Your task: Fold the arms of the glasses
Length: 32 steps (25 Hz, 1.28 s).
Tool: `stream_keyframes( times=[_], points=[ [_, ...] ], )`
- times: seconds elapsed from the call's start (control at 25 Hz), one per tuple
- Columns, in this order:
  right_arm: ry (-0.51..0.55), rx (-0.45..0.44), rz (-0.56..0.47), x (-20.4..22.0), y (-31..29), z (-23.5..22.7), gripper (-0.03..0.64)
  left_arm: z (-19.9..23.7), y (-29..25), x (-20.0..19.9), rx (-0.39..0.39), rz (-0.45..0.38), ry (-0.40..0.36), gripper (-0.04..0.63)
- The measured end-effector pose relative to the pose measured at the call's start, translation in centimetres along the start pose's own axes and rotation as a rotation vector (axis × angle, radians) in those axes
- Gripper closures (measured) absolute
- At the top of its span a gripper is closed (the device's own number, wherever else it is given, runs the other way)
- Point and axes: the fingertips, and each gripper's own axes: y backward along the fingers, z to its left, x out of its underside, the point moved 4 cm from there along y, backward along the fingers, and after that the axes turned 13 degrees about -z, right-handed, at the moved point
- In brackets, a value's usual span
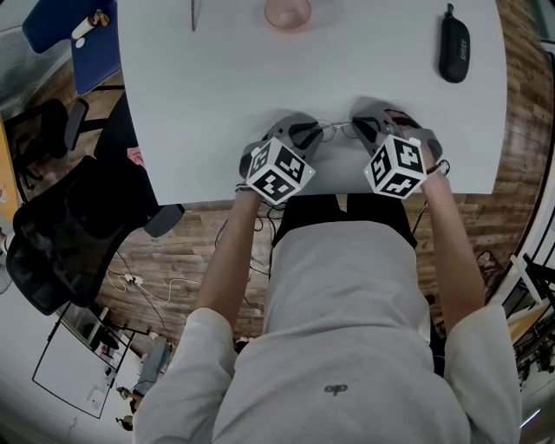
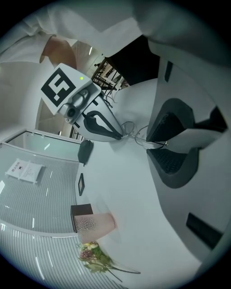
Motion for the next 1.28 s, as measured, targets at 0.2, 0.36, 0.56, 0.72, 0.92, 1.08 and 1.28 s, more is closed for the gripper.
stream_keyframes(
  times=[0.2, 0.36, 0.56, 0.72, 0.92, 1.08, 1.28],
  points=[
    [-0.024, 0.019, 0.014, 0.1, -0.6, -0.1, 0.600, 0.3, 0.0, 0.3, -0.004, 0.007, 0.001, 0.538],
    [-0.039, 0.031, 0.014, 0.1, -0.8, -0.3, 0.598, 0.5, -0.1, 0.4, -0.024, 0.024, 0.015, 0.535],
    [-0.050, 0.045, 0.014, 0.3, -0.9, -0.2, 0.598, 0.6, -0.2, 0.3, -0.038, 0.048, 0.020, 0.531],
    [-0.061, 0.059, 0.004, 0.3, -1.0, -0.5, 0.589, 0.8, 0.0, 0.2, -0.040, 0.057, 0.010, 0.528],
    [-0.065, 0.053, -0.020, 0.1, -0.7, -0.6, 0.560, 1.0, 0.4, -0.4, -0.044, 0.040, 0.025, 0.499],
    [-0.054, 0.042, -0.041, 0.0, -0.3, -0.3, 0.532, 0.7, 0.7, -0.5, -0.068, 0.042, 0.023, 0.494],
    [-0.053, 0.042, -0.071, -0.4, 0.3, -0.3, 0.520, 0.4, 1.0, -0.6, -0.113, 0.044, 0.029, 0.494]
  ],
)
